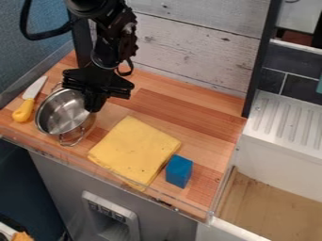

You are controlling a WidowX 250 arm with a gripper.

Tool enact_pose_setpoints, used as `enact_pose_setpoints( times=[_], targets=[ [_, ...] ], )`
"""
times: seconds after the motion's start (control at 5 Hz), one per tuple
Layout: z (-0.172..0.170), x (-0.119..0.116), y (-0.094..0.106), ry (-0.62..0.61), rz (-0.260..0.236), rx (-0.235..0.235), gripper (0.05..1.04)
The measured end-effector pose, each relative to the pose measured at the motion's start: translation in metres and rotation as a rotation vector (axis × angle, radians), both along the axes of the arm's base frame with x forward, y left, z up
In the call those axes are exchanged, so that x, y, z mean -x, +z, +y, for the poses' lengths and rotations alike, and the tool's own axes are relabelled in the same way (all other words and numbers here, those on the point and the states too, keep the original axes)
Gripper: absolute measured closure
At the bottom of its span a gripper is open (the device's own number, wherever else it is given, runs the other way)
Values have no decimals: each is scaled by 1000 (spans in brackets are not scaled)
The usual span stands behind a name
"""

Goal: Moved the silver pot between the knife and table cloth

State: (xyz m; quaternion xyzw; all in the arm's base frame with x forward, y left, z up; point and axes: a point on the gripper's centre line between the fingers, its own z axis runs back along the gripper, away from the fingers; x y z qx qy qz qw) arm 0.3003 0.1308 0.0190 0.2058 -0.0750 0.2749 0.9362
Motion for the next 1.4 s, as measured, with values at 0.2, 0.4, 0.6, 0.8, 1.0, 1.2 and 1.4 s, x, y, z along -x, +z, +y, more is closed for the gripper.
enact_pose_setpoints(
  times=[0.2, 0.4, 0.6, 0.8, 1.0, 1.2, 1.4],
  targets=[
    [-2, -1, -6, -8, 20, -7, 1006],
    [-4, -2, -5, -2, 25, 11, 851],
    [-5, -3, -4, -15, 31, 21, 582],
    [-7, -3, -4, -9, 35, 46, 266],
    [-7, -5, 4, -9, 5, 76, 74],
    [-9, -9, 43, -19, -87, 79, 76],
    [-13, -12, 74, -28, -168, 90, 83]
  ],
)
